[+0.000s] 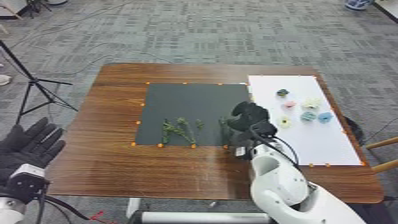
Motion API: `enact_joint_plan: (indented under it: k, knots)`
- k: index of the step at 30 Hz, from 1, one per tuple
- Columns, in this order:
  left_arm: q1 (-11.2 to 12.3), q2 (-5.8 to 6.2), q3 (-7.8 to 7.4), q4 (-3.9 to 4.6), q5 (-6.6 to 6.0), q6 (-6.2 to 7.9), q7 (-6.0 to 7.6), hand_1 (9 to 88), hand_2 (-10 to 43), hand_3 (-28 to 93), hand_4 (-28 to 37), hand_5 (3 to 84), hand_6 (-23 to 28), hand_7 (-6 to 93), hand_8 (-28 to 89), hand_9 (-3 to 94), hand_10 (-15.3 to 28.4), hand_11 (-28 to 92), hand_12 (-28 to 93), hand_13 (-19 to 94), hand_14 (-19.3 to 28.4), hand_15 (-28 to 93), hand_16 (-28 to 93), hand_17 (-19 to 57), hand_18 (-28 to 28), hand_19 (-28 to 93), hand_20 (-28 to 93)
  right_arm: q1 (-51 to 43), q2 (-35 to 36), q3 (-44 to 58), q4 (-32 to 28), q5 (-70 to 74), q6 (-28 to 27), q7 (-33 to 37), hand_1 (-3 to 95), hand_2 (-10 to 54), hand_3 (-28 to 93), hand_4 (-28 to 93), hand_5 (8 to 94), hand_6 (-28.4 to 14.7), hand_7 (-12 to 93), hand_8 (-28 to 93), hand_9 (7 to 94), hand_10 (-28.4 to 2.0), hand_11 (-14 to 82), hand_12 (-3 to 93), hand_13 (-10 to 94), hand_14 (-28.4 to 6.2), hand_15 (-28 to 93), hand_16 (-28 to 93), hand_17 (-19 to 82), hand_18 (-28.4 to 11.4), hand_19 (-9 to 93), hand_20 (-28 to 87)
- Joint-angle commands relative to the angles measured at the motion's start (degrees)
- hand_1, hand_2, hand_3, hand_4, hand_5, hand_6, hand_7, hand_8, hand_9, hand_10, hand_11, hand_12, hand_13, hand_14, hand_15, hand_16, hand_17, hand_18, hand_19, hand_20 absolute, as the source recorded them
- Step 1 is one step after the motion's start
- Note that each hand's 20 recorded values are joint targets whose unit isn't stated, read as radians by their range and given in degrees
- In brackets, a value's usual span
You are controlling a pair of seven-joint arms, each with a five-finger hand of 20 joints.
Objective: Arrange flowers
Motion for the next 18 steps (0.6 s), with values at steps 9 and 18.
enact_joint_plan:
  k: [9,18]
  knots:
    - [2.2,-1.43,-1.01,-1.05,-0.10,0.11,0.84,27.4,14.1,70,-26.5,39.5,8.5,9.8,-7,32.3,14.1,15,14,22,13.5,24,-1,-2.9,11.1,18,12,-5.5,6.1,18.0,3.4,2.1,-12.2,-0.4,45.1,-9.5,79,-28,59.8,-3.8,16,-12,56.9,-14.0,16.0,14.1,57,-13.6,70,29,23,-25.2,74,37]
    - [1.7,-1.41,-0.80,-0.99,0.04,0.07,0.62,27.4,14.2,70,-26.6,39.4,8.5,9.9,-7,32.2,13.9,15,14,22,13.4,24,-1,-2.8,11.1,17,12,-6.3,5.1,17.6,2.3,1.2,-16.3,0.2,46.0,-9.5,79,-28,62.5,-3.1,15,-12,59.6,-13.3,15.5,14.2,57,-14.0,72,28,22,-25.3,73,38]
